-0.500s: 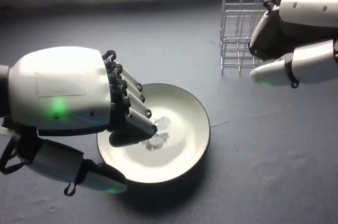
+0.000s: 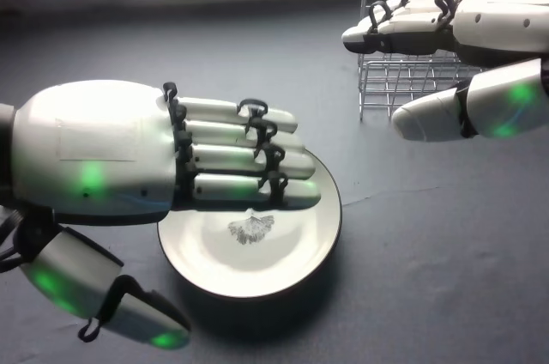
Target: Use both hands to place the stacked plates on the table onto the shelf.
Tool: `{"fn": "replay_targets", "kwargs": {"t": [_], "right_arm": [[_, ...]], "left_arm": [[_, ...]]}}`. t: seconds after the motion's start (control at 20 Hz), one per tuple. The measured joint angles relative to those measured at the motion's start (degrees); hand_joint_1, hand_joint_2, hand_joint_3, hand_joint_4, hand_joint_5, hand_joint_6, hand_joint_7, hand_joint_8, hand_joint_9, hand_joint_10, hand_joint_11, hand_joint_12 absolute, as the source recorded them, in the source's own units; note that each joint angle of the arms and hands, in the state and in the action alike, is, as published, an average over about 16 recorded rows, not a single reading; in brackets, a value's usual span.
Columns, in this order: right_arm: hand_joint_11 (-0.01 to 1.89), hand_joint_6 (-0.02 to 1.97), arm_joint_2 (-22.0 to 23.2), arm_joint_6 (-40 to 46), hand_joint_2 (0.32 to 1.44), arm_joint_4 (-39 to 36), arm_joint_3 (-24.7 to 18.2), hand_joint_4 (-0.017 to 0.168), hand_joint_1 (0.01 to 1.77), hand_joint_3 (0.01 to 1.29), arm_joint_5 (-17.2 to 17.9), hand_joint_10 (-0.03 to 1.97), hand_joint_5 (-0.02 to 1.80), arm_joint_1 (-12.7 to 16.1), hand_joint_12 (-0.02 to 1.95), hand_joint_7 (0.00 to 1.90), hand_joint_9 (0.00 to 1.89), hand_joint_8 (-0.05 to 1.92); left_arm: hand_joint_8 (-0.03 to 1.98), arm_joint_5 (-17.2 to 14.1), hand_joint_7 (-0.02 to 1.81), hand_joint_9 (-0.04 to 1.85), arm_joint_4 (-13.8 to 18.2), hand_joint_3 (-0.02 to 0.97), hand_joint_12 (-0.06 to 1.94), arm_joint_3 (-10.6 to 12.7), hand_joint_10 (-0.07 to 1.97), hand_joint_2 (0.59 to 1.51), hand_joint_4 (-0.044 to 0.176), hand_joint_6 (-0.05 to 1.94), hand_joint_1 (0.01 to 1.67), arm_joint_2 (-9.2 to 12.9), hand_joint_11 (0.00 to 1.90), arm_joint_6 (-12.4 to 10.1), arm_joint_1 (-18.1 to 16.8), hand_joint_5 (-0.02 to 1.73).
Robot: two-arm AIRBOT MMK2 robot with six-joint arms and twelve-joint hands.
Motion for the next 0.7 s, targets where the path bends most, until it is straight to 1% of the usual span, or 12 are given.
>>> {"fn": "replay_targets", "kwargs": {"t": [0.1, 0.2, 0.3, 0.45, 0.7], "right_arm": [[0.07, 0.15, 0.06, 0.00, 1.26, -0.12, 0.00, -0.002, 0.02, 0.04, -0.05, 0.14, 0.15, 0.03, 0.43, 0.17, 0.15, 0.13], [0.02, 0.04, 0.12, -0.03, 1.27, -0.27, 0.00, -0.002, 0.02, 0.01, -0.10, 0.03, 0.12, 0.16, 0.37, 0.12, 0.10, 0.02], [0.01, 0.02, 0.18, -0.13, 1.27, -0.48, 0.01, -0.002, 0.02, 0.01, -0.10, 0.02, 0.12, 0.36, 0.37, 0.12, 0.09, 0.02], [0.01, 0.02, 0.28, -0.30, 1.27, -0.95, 0.02, -0.002, 0.02, 0.01, 0.04, 0.01, 0.11, 0.68, 0.36, 0.11, 0.09, 0.01], [0.02, 0.02, 0.49, -0.82, 1.28, -1.85, 0.06, -0.002, 0.02, 0.01, 0.40, 0.01, 0.10, 1.20, 0.32, 0.10, 0.08, 0.01]], "left_arm": [[0.06, -0.70, 0.02, 0.03, 1.60, 0.110, 0.08, 0.93, 0.09, 1.073, 0.001, 0.06, 0.03, -0.23, 0.03, -1.77, -0.61, 0.02], [-0.01, -1.55, 0.01, 0.02, 3.72, 0.097, -0.01, 2.22, 0.01, 1.076, 0.000, -0.01, 0.03, -0.65, 0.01, -3.74, -1.10, 0.02], [-0.01, -2.64, 0.02, 0.02, 6.17, 0.100, -0.01, 3.89, 0.01, 1.078, 0.000, -0.01, 0.02, -1.22, 0.01, -5.45, -1.48, 0.02], [-0.02, -4.70, 0.02, 0.02, 9.34, 0.095, -0.02, 6.89, 0.01, 1.079, -0.001, -0.01, 0.02, -2.34, 0.01, -7.03, -1.94, 0.02], [-0.02, -8.96, 0.02, 0.02, 14.42, 0.085, -0.02, 12.50, 0.01, 1.080, -0.002, -0.01, 0.02, -4.79, 0.01, -7.68, -1.98, 0.02]]}}
